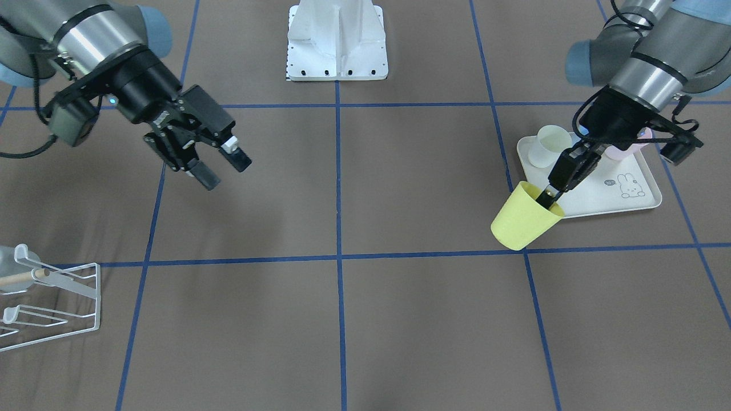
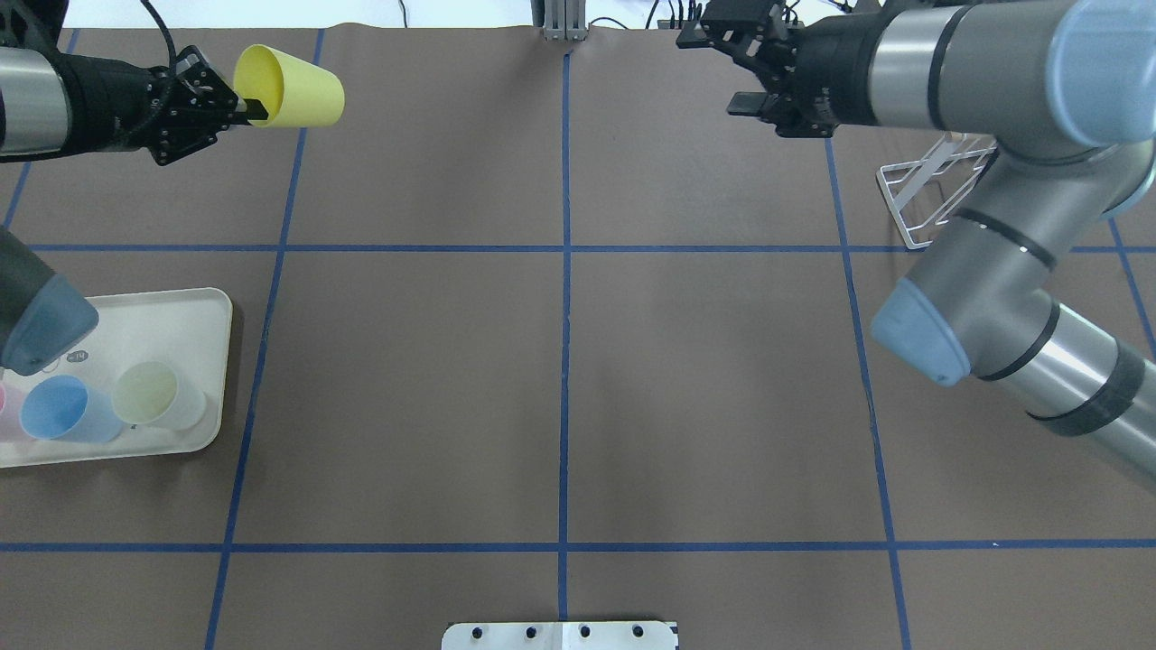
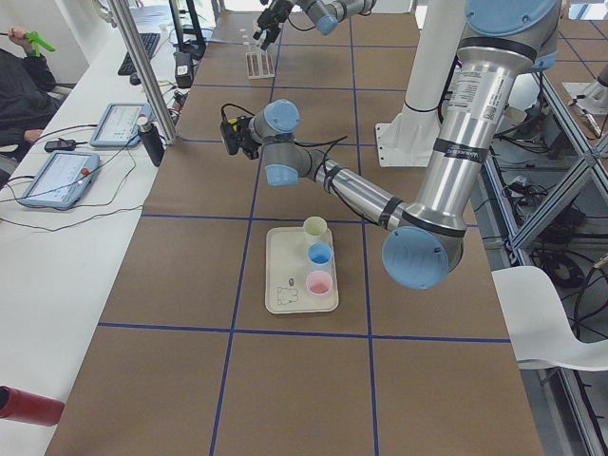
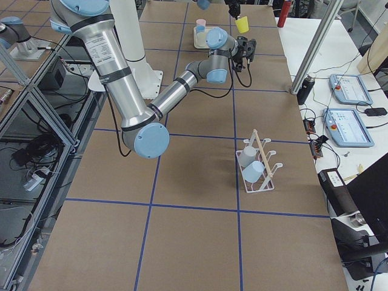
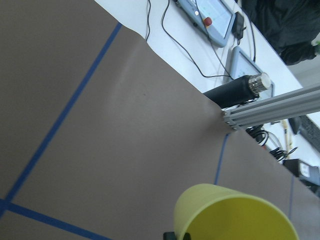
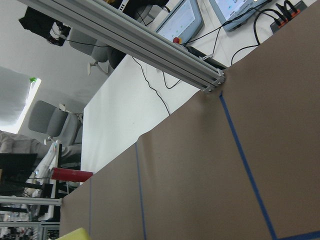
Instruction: Transfer IKEA cup to right arm and place on rack
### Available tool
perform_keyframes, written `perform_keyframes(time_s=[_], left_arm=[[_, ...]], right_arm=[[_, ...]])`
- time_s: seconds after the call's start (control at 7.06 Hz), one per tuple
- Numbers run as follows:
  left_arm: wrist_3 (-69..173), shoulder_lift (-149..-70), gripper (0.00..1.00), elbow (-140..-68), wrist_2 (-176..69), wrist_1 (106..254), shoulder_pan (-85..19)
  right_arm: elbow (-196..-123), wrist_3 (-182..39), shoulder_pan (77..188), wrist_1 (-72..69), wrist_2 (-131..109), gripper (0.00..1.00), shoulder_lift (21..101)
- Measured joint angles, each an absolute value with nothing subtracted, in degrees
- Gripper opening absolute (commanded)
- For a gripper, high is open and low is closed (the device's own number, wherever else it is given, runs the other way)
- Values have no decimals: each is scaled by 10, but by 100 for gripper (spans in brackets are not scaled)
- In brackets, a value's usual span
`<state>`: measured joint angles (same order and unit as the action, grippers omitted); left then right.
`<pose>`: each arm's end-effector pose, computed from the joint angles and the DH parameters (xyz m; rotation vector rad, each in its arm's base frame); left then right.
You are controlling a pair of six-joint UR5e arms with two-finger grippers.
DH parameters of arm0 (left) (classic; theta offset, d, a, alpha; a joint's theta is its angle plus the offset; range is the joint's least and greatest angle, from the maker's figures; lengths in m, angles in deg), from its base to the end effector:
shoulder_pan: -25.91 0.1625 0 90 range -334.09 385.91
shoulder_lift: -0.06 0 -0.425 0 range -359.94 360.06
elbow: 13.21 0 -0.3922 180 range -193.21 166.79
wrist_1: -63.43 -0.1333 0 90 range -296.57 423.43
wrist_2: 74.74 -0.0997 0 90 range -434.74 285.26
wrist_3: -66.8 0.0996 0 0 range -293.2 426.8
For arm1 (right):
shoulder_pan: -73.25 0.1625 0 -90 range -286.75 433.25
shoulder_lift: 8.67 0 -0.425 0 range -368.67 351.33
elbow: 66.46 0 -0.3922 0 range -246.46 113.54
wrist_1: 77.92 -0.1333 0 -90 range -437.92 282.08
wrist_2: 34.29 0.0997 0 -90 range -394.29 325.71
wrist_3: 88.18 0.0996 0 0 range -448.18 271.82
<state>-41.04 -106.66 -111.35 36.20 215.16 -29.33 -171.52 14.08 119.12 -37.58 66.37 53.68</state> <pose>0.2487 -0.5297 0.3107 0.2066 1.5479 -0.7408 -0.3208 -0.4956 0.1693 0.3340 -1.6143 0.6314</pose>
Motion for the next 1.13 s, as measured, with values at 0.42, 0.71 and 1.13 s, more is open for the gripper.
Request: perform_keyframes(time_s=[0.42,0.71,1.13], left_arm=[[-616,-1104,0,-1040,249,2384,-229],[-698,-1126,0,-1022,172,2490,-186],[-742,-1168,0,-955,56,2639,-104]], right_arm=[[-1679,253,1111,-487,532,100,511],[-1636,275,1092,-560,495,100,497],[-1607,282,1088,-584,485,100,476]])
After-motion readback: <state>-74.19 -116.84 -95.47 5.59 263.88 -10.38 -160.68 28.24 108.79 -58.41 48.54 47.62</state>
